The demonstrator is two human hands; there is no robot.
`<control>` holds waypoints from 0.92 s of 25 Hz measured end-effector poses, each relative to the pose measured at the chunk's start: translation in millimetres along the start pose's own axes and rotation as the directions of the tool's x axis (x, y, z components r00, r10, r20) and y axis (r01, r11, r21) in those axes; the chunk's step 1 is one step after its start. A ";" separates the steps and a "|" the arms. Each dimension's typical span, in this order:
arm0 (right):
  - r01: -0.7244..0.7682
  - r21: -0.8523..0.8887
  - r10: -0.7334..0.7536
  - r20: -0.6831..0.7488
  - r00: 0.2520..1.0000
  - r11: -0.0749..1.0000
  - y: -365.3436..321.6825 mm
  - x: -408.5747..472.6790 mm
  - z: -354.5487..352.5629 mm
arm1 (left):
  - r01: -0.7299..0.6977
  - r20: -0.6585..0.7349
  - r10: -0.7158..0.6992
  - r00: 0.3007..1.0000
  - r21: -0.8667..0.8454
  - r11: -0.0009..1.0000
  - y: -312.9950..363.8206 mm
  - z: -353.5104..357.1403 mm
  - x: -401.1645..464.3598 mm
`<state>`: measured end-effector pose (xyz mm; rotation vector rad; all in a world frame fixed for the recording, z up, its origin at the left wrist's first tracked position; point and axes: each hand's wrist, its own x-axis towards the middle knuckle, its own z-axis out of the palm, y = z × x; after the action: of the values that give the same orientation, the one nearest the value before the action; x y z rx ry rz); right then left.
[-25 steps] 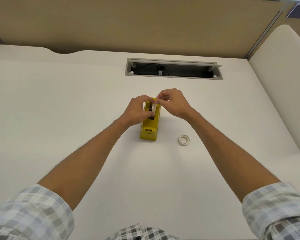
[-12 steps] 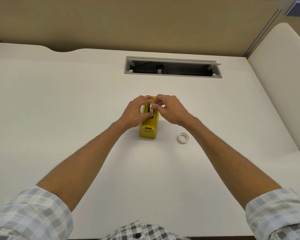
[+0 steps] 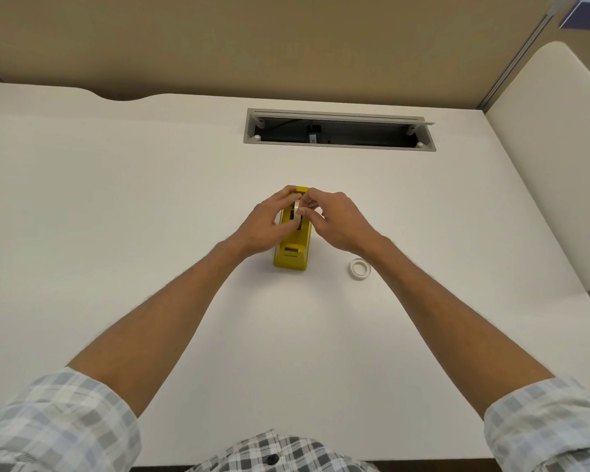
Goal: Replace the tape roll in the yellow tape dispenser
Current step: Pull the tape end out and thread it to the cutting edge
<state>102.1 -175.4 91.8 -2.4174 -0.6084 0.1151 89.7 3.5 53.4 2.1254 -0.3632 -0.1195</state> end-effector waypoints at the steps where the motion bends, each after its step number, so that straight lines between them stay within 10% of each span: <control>1: 0.000 -0.006 0.000 -0.002 1.000 1.000 -0.4 -0.4 -0.3 | 0.006 0.007 -0.006 1.000 -0.005 1.000 -2.0 0.0 -0.1; 23: 0.038 -0.247 -0.042 -0.011 0.999 0.968 -8.0 -30.5 17.9 | 0.111 -0.059 -0.112 0.992 -0.015 0.994 -11.5 1.5 4.6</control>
<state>67.8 -173.6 80.4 -2.6411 -0.6991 0.0023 96.1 6.7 43.2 2.1323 -0.2079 -0.1219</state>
